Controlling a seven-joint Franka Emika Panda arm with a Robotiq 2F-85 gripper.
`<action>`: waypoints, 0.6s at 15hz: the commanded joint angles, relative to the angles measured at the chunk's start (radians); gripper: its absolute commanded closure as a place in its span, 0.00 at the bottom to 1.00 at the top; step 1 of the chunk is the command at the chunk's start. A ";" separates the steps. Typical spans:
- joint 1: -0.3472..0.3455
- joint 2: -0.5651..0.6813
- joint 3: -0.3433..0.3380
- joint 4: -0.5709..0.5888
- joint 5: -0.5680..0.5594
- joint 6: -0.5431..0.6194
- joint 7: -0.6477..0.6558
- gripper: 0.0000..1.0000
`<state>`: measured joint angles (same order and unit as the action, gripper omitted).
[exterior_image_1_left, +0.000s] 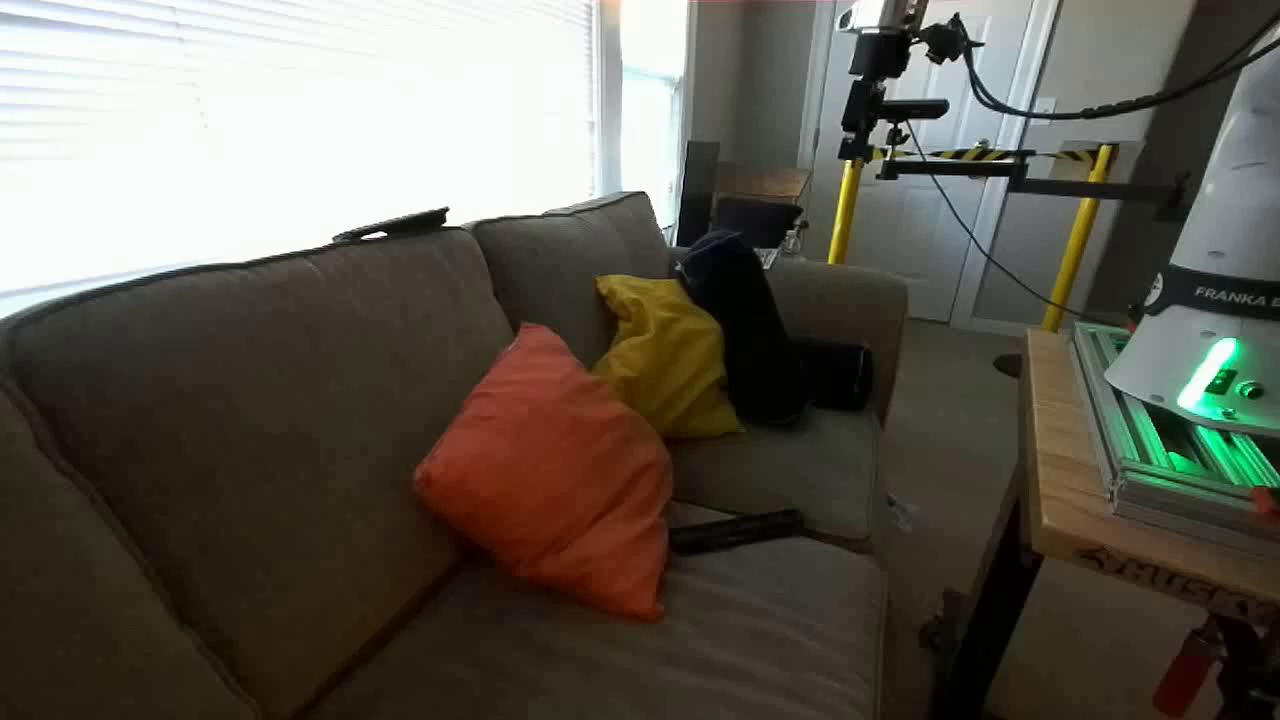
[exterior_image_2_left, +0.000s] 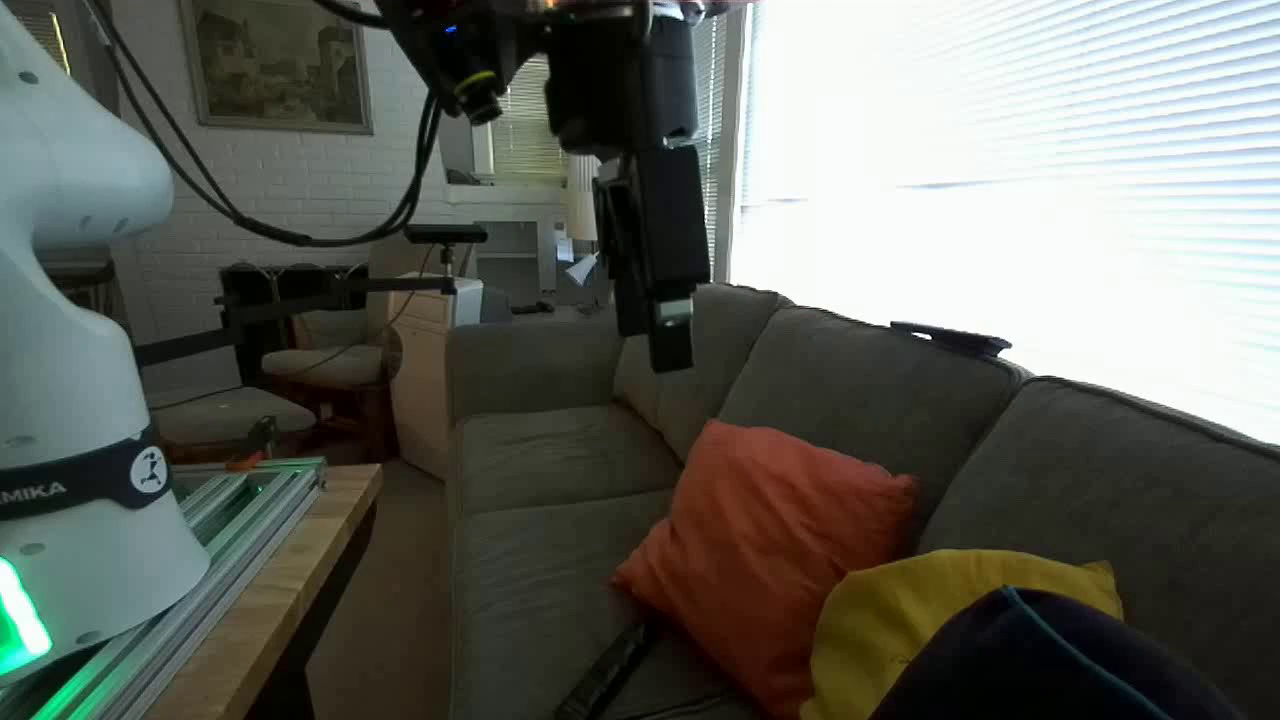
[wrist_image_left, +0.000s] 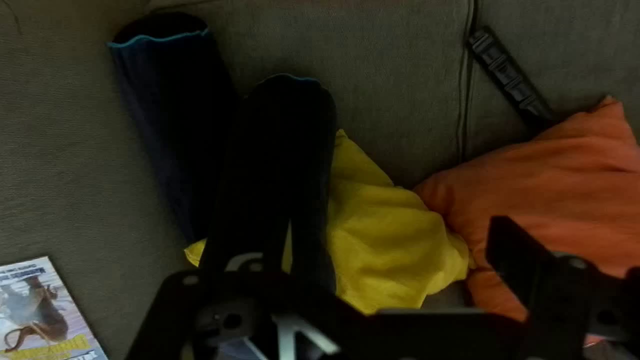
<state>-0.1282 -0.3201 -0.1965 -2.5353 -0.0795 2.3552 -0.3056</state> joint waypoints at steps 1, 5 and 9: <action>0.000 0.000 0.001 0.001 0.000 -0.002 0.000 0.00; 0.012 0.002 -0.010 0.004 0.033 -0.006 -0.022 0.00; 0.095 0.168 -0.049 0.087 0.321 0.086 -0.070 0.00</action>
<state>-0.0970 -0.2894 -0.2110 -2.5281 0.0587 2.3781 -0.3234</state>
